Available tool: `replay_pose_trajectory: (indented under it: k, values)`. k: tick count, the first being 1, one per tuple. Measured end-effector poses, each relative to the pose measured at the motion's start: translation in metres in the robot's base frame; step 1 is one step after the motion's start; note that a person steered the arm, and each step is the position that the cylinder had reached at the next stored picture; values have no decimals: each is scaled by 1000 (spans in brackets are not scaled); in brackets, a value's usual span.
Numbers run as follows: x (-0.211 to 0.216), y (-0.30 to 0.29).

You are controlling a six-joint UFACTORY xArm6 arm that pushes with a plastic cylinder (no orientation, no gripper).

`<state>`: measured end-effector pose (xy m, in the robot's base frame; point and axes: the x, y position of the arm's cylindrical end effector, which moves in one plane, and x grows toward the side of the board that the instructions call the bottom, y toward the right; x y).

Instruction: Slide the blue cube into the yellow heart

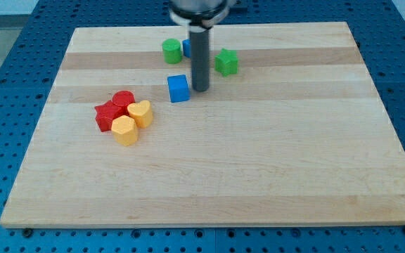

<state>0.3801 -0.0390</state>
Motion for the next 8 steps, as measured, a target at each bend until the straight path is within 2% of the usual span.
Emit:
replay_pose_trajectory:
  k: [1,2,3,4,5,7,8]
  values:
    - [3,-41]
    - [3,-50]
    - [-21,-37]
    - [-31,-54]
    - [-29,-91]
    - [-2,-94]
    - [-3,-92]
